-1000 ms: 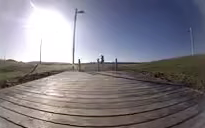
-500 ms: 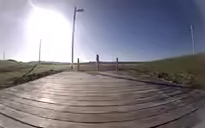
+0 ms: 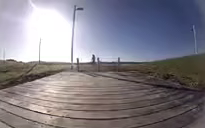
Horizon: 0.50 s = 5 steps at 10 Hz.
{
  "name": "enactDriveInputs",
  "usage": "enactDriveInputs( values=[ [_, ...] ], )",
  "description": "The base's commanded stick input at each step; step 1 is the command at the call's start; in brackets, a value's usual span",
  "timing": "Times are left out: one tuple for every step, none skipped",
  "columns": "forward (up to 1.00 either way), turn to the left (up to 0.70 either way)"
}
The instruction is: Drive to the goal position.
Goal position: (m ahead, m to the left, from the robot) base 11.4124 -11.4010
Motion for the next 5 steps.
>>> enactDriveInputs(
  values=[
    [0.7, 0.0],
    [0.7, 0.0],
    [0.7, 0.0],
    [0.7, 0.0],
    [0.7, 0.0]
  ],
)
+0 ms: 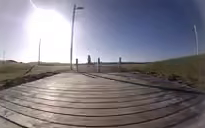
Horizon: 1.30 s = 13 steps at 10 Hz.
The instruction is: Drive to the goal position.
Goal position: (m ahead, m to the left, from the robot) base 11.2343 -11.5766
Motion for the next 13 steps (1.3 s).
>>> enactDriveInputs(
  values=[
    [0.7, 0.0],
    [0.7, 0.0],
    [0.7, 0.0],
    [0.7, 0.0],
    [0.7, 0.0],
    [0.7, 0.0],
    [0.7, 0.0],
    [0.7, 0.0],
    [0.7, 0.0],
    [0.7, 0.0],
    [0.7, 0.0],
    [0.7, 0.0],
    [0.7, 0.0]
  ],
)
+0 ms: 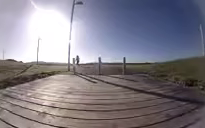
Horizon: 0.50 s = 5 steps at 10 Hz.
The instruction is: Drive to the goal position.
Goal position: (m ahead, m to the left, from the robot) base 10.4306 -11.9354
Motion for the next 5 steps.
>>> enactDriveInputs(
  values=[
    [0.7, 0.0],
    [0.7, -0.06],
    [0.7, -0.2],
    [0.7, -0.29],
    [0.7, -0.35]
  ],
)
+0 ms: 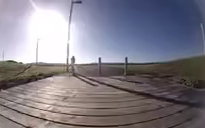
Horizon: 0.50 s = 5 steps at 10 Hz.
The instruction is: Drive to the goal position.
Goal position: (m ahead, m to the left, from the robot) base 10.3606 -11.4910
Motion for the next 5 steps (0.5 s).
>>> enactDriveInputs(
  values=[
    [0.7, -0.35],
    [0.7, -0.14],
    [0.7, 0.0],
    [0.7, 0.0],
    [0.7, 0.0]
  ],
)
